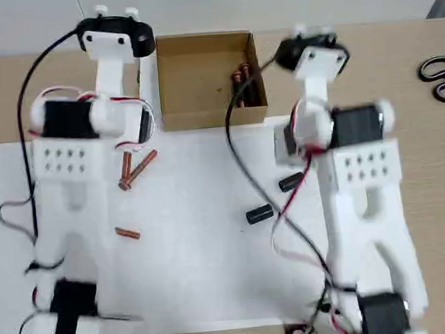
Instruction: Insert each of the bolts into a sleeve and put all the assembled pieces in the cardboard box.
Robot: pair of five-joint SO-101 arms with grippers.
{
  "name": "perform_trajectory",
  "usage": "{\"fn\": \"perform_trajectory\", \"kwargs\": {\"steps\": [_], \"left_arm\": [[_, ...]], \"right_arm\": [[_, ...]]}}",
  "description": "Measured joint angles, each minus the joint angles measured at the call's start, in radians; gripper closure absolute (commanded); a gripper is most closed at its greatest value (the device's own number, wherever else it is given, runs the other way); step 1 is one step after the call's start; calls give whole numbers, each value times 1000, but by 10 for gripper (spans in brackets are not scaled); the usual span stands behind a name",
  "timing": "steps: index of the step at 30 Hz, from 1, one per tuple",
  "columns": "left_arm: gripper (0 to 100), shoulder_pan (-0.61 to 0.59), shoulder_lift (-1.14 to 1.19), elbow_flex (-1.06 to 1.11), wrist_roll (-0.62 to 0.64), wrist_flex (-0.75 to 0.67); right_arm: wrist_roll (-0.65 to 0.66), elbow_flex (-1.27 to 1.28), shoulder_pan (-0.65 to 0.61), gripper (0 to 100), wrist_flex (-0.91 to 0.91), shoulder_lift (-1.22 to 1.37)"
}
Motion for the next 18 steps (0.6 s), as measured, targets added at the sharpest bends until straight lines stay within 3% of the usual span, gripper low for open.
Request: {"fn": "perform_trajectory", "kwargs": {"steps": [5,10,18], "left_arm": [[994,109,-196,170,87,0],[994,140,-385,338,184,-37],[994,141,-709,646,265,-249]], "right_arm": [[2,244,-75,995,-26,-252],[2,466,-83,995,-103,-465],[61,736,-83,995,-244,-769]]}}
